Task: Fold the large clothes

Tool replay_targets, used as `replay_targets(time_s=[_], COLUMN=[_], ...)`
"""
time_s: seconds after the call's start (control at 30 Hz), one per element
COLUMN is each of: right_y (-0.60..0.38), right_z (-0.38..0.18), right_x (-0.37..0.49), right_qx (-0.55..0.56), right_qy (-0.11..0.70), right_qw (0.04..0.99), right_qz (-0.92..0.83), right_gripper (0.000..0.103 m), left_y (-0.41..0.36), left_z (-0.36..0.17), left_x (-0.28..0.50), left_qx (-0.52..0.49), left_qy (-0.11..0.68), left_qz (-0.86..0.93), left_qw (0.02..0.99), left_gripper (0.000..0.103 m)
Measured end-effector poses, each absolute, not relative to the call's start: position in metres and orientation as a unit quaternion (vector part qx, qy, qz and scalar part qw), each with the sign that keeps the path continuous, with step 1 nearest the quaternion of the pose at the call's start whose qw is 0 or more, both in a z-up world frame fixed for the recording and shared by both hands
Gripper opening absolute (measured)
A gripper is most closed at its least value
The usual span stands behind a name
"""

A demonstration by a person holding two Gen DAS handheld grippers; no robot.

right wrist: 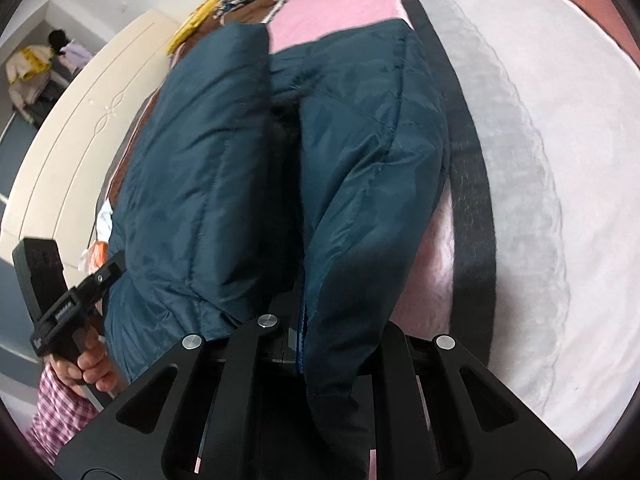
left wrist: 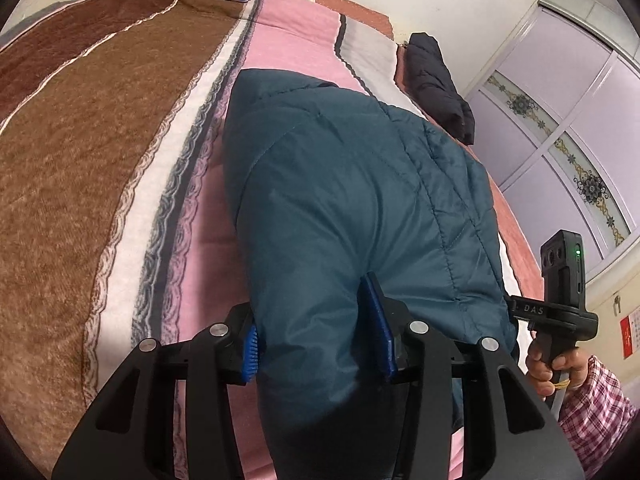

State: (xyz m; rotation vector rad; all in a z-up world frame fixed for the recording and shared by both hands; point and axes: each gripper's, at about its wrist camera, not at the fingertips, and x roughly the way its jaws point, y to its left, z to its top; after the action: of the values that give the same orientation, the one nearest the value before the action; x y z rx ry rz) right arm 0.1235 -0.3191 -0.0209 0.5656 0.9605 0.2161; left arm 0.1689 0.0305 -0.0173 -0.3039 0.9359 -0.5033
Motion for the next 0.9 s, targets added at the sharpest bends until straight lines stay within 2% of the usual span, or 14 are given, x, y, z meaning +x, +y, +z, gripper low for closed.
replay_targets(time_s=[0.07, 0.27, 0.33, 0.4, 0.53, 0.9], right_y=[-0.321, -0.314, -0.315, -0.315, -0.318, -0.327], right_z=[-0.022, -0.011, -0.008, -0.005, 0.004, 0.042], right_x=[0.121, 0.130, 0.132, 0.131, 0.120, 0.066], right_qx=[0.277, 0.282, 0.282, 0.284, 0.286, 0.273], right_qy=[0.457, 0.464, 0.467, 0.466, 0.457, 0.404], right_qw=[0.840, 0.837, 0.836, 0.836, 0.840, 0.872], right_qz=[0.096, 0.070, 0.063, 0.060, 0.057, 0.039], right_gripper=[0.013, 0.023, 0.030, 0.031, 0.039, 0.040], left_y=[0.029, 0.024, 0.024, 0.026, 0.032, 0.034], left_z=[-0.016, -0.008, -0.005, 0.001, 0.013, 0.035], left_x=[0.168, 0.168, 0.168, 0.166, 0.156, 0.111], left_qx=[-0.143, -0.116, -0.110, -0.107, -0.107, -0.095], left_qy=[0.446, 0.455, 0.459, 0.458, 0.448, 0.435], left_qz=[-0.237, -0.206, -0.198, -0.191, -0.188, -0.192], left_qw=[0.851, 0.858, 0.859, 0.861, 0.868, 0.875], left_gripper=[0.048, 0.060, 0.064, 0.067, 0.068, 0.070])
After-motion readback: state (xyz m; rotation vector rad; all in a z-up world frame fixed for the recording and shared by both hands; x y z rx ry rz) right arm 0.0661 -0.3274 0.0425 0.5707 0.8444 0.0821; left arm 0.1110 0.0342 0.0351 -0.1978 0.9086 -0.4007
